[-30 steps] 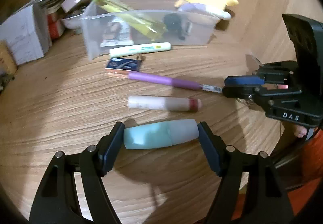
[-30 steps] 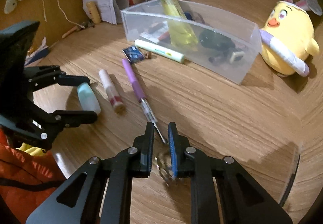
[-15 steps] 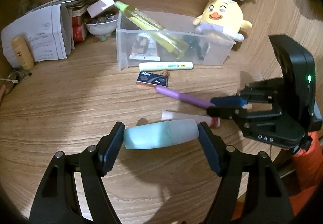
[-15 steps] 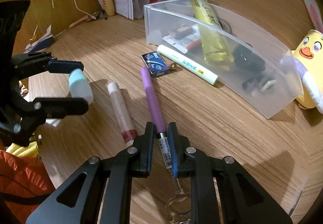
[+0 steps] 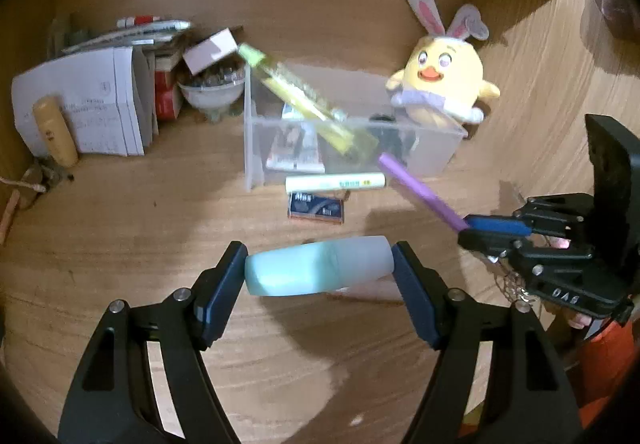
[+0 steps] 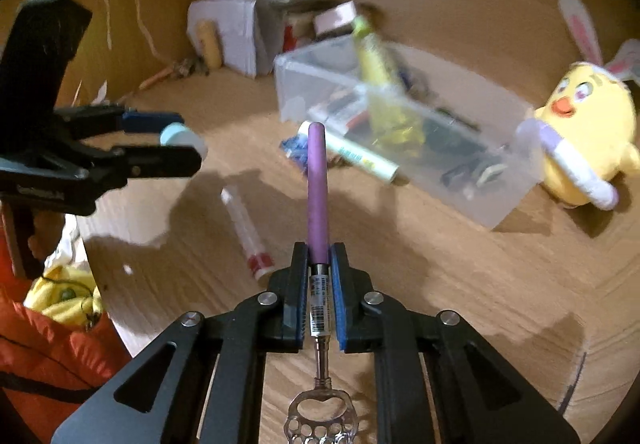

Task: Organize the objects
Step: 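Lift the light-blue cylinder and purple pen and carry both over the clear box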

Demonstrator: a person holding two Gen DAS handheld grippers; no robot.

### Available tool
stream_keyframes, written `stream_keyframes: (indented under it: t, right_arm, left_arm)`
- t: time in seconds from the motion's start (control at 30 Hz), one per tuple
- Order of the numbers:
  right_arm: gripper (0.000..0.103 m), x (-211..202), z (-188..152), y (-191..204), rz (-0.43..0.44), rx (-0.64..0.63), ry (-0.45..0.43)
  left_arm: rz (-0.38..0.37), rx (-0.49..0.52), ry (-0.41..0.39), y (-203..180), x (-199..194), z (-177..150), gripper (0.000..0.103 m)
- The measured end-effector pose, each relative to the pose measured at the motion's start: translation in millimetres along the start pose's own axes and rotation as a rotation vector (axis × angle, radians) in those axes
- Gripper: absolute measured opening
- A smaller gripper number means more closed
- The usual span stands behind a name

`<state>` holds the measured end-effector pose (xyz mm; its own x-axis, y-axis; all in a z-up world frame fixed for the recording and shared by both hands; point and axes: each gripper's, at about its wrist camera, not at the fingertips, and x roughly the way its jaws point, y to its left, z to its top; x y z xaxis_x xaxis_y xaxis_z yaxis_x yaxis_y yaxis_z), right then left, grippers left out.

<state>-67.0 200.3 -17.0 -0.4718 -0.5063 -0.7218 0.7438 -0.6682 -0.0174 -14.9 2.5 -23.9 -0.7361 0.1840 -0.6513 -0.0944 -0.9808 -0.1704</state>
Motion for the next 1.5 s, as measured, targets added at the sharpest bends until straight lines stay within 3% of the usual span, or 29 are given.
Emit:
stream_keyframes:
  t: [0.3,0.77,1.1,1.5]
  right_arm:
    - [0.010,-22,26,-23,-0.057,0.114,-0.136]
    - [0.010,-36,59,-52,-0.075,0.185,-0.240]
    - [0.010,-27,86,-74,-0.117,0.161,-0.247]
    - [0.010,8,119,-91,-0.165,0.072,-0.197]
  left_arm:
    - [0.019,0.038,-0.062,-8,-1,23,0.073]
    - [0.019,0.054,-0.113,-14,12,60,0.073]
    - [0.014,0.029,-0.105,-3,33,89,0.073]
    - [0.022,0.035,-0.060,8,67,119,0.073]
